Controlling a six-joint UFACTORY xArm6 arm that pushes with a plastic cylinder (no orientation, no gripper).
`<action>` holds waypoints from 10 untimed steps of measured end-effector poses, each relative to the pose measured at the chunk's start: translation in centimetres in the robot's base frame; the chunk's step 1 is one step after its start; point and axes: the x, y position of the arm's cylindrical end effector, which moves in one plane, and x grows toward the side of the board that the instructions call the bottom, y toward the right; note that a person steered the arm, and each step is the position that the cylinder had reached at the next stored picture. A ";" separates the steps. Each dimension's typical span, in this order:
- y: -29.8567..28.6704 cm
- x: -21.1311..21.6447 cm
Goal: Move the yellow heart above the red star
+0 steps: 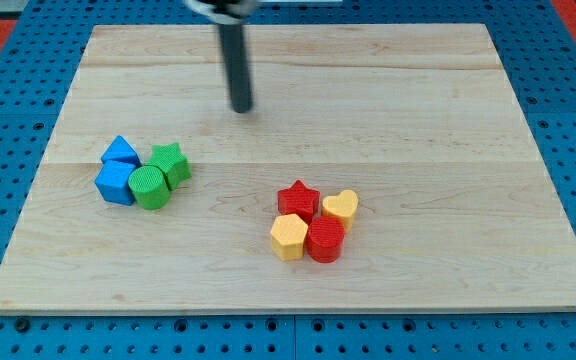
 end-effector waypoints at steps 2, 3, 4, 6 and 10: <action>13.6 7.5; 14.3 12.9; 10.5 15.3; 2.3 15.2; -0.6 10.6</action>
